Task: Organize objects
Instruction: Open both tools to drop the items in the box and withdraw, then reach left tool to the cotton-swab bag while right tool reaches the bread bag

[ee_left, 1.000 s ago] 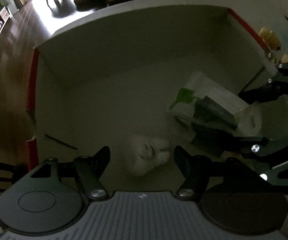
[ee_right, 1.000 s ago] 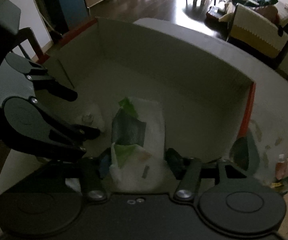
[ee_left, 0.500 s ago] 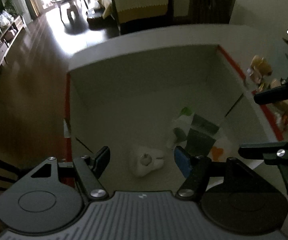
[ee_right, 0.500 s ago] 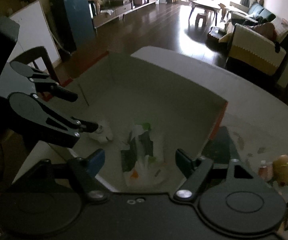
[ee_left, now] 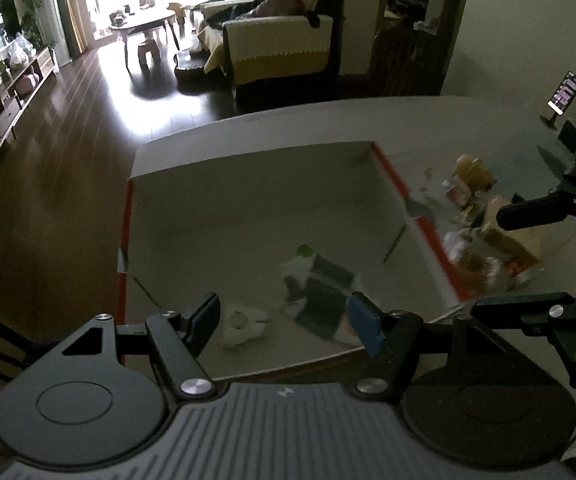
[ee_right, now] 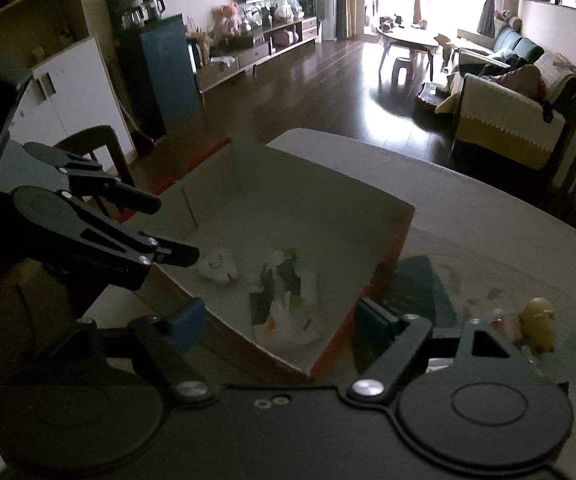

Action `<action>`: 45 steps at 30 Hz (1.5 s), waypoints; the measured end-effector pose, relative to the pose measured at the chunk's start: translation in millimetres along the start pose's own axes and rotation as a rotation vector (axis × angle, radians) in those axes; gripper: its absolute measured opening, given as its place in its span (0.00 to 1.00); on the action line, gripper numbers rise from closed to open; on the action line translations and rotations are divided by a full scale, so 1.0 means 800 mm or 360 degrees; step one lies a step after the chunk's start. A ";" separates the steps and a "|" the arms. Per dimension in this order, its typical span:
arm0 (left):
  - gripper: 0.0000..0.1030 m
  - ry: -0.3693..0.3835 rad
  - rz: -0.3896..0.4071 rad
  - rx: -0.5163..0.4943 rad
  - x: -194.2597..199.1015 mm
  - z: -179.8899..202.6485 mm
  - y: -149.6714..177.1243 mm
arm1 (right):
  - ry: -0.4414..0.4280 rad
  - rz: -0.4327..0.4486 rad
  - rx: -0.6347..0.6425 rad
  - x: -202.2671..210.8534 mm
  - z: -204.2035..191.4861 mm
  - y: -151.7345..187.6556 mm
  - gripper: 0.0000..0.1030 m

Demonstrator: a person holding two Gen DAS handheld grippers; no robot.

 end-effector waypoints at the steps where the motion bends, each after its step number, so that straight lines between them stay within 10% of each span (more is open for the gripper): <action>1: 0.70 0.0004 0.0012 -0.0001 0.004 0.006 -0.002 | -0.0005 0.0009 -0.0005 0.006 0.003 0.001 0.81; 15: 0.78 -0.0002 0.0116 0.0026 0.024 0.102 -0.031 | -0.0035 0.0145 -0.0023 0.073 0.069 0.033 0.99; 38: 1.00 0.0112 0.0076 0.0089 -0.054 0.259 -0.055 | 0.0164 0.0159 -0.0249 0.111 0.267 0.108 0.99; 45: 1.00 -0.0021 0.0063 0.0073 -0.090 0.275 -0.062 | 0.0211 0.0139 -0.0256 0.103 0.306 0.116 0.99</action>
Point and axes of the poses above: each gripper's, at about its wrist camera, not at the fingertips, and x roughly against the way its jaws point, z to its right, y to its underside, the point moved 10 cm from there along -x, roughly the way its jaws point, and after that the axes turned 14 degrees about -x, right-handed, at the moved point
